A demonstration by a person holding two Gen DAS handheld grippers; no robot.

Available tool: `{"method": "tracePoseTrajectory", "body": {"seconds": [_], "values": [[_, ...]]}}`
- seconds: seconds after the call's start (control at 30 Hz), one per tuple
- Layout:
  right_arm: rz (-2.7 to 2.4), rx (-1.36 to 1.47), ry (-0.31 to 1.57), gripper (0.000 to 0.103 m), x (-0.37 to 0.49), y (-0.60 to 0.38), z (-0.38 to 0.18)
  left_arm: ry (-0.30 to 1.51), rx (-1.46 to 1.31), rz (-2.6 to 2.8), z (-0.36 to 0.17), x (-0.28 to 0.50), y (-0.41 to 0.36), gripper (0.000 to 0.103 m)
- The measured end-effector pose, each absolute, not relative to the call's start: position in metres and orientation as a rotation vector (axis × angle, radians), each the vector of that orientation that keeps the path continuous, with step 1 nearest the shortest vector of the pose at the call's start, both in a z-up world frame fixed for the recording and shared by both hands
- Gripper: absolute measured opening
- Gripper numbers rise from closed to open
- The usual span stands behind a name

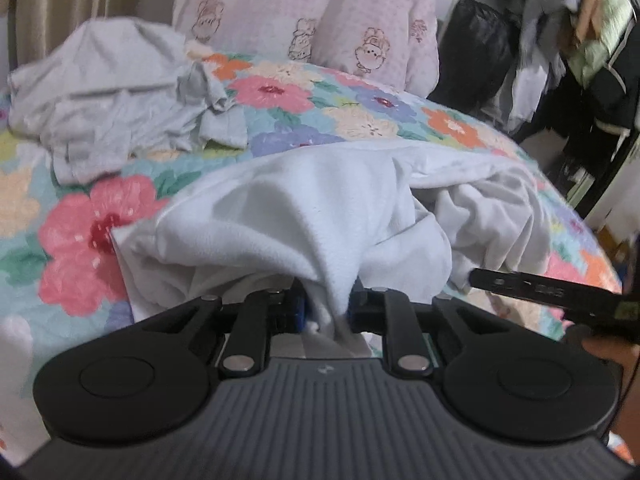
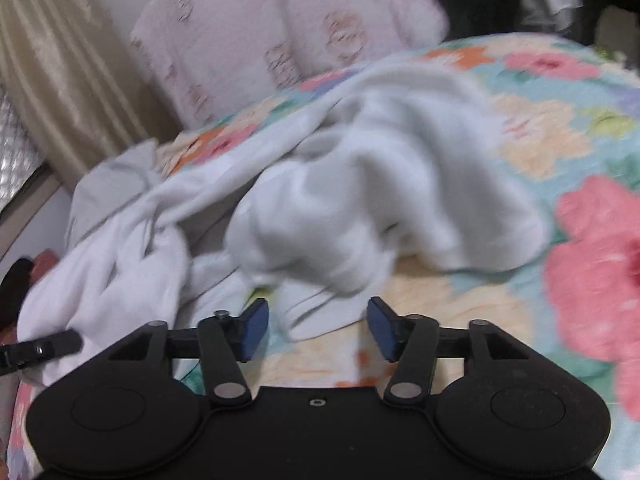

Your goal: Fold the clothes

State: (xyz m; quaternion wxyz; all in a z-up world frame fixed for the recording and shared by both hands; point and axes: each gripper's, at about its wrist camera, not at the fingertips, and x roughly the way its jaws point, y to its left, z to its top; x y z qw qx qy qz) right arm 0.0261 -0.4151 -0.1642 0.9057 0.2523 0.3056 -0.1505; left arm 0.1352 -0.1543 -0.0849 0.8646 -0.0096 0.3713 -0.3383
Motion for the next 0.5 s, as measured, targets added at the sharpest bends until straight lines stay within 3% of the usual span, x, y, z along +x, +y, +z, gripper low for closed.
{"method": "tracePoseTrajectory", "body": {"seconds": [0.07,0.13,0.23,0.5], "values": [[-0.313,0.443,0.653,0.057,0.042,-0.407,-0.17,0.785,-0.052,-0.713,-0.085,0.138,-0.15,0.017],[-0.337,0.345,0.651,0.018,0.049,-0.399,-0.17,0.795,-0.1,-0.716,-0.086,0.143,-0.144,0.017],[-0.38,0.258,0.622,0.013,0.046,-0.394,-0.165,0.811,-0.183,-0.719,-0.085,0.152,-0.132,0.017],[-0.547,0.202,0.535,0.012,0.0,-0.421,-0.135,0.843,-0.354,-0.79,-0.08,0.154,-0.119,0.017]]}}
